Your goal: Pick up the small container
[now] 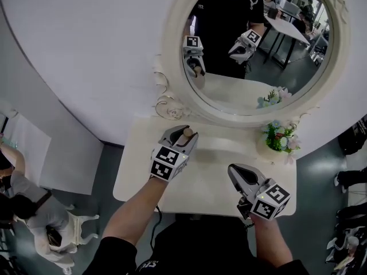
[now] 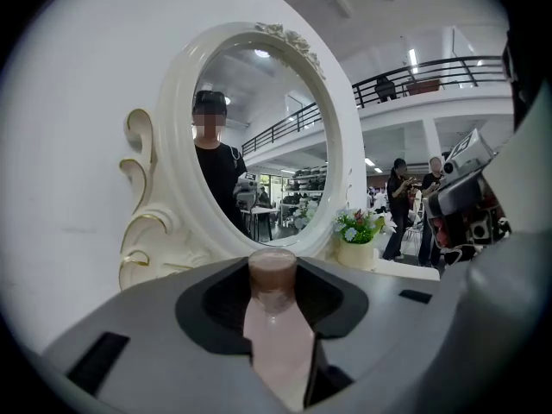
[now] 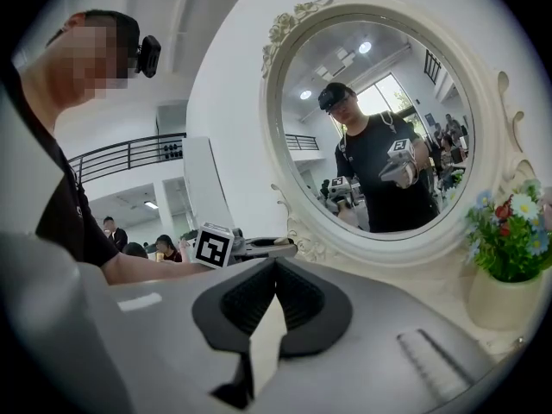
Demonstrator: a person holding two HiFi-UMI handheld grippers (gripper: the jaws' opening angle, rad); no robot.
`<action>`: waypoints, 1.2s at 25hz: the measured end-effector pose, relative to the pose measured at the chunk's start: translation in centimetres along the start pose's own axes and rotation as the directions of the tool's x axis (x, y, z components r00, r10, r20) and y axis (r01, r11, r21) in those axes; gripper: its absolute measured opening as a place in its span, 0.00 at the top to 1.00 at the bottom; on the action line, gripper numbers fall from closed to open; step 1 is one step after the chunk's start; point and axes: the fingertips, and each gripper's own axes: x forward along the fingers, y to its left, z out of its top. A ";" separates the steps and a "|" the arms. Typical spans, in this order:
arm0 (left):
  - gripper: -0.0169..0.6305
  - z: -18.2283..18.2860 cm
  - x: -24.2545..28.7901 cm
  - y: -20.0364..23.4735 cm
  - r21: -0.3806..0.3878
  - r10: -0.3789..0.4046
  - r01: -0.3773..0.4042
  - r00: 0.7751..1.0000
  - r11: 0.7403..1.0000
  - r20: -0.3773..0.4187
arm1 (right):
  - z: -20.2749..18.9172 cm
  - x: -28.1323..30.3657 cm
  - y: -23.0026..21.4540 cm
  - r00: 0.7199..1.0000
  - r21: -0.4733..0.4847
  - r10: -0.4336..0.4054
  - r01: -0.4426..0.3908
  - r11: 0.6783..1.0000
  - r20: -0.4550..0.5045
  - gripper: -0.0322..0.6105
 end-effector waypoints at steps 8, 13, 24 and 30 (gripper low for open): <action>0.75 2.4 -2.7 -0.8 -0.017 0.067 -0.067 0.998 0.998 -0.006 | 1.6 -2.2 -1.6 0.999 -0.024 0.033 -0.032 0.999 0.025 0.93; 0.75 4.2 -3.6 -2.3 -0.040 0.125 -0.125 0.992 0.991 0.003 | 3.1 -4.9 -3.4 0.997 -0.056 0.055 -0.052 0.997 0.045 0.93; 0.75 5.7 -5.3 -7.3 -0.061 0.173 -0.171 0.985 0.983 0.016 | 4.8 -9.4 -6.9 0.993 -0.083 0.050 -0.041 0.996 0.106 0.93; 0.75 6.0 -6.1 -8.1 -0.071 0.192 -0.190 0.981 0.979 0.034 | 5.5 -10.1 -6.9 0.989 -0.123 0.063 -0.046 0.991 0.133 0.94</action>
